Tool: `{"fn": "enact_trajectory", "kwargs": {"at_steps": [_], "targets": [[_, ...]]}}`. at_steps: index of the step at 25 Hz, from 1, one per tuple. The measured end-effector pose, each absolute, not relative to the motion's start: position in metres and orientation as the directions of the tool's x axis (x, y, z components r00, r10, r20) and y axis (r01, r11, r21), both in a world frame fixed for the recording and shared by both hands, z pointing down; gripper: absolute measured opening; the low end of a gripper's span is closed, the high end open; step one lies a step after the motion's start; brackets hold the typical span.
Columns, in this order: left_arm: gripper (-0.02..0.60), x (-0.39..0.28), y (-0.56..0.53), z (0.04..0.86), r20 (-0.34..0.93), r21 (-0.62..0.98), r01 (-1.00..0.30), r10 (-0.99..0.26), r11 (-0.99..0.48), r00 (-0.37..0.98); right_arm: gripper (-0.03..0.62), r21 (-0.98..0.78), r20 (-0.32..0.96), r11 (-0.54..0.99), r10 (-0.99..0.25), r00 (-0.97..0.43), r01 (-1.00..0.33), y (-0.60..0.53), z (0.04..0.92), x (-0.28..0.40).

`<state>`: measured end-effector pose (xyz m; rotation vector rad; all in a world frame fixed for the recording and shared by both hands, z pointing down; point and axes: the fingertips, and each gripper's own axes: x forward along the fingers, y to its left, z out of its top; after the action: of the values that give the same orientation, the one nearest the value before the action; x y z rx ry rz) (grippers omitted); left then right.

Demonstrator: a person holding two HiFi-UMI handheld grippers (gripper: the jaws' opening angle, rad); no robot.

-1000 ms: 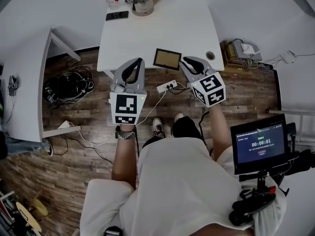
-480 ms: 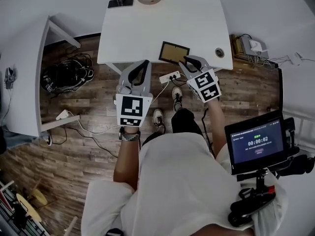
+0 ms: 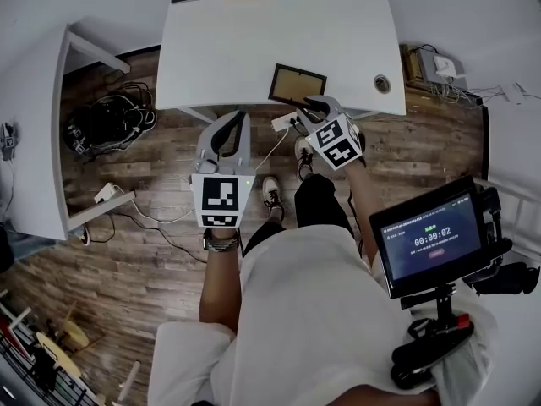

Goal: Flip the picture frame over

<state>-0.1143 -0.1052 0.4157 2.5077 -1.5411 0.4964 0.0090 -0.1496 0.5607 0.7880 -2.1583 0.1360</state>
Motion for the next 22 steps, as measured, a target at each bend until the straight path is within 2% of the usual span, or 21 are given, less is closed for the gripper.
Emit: {"fn": "enact_trajectory", "kwargs": {"at_steps": [6, 11, 22], "targets": [[0.005, -0.109, -0.111, 0.433, 0.389, -0.016, -0.89, -0.822, -0.457, 0.415, 0.098, 0.168, 0.775, 0.824, -0.45, -0.445, -0.541, -0.156, 0.596, 0.009], [0.004, -0.119, -0.117, 0.452, 0.411, -0.004, -0.888, -0.81, -0.46, 0.418, 0.106, 0.271, 0.826, 0.864, -0.435, -0.358, -0.425, -0.157, 0.635, 0.003], [0.005, -0.118, -0.103, 0.467, 0.438, 0.013, -0.9, -0.807, -0.435, 0.396, 0.121, 0.499, 0.803, 0.829, -0.552, -0.227, -0.252, -0.162, 0.66, 0.01]]}}
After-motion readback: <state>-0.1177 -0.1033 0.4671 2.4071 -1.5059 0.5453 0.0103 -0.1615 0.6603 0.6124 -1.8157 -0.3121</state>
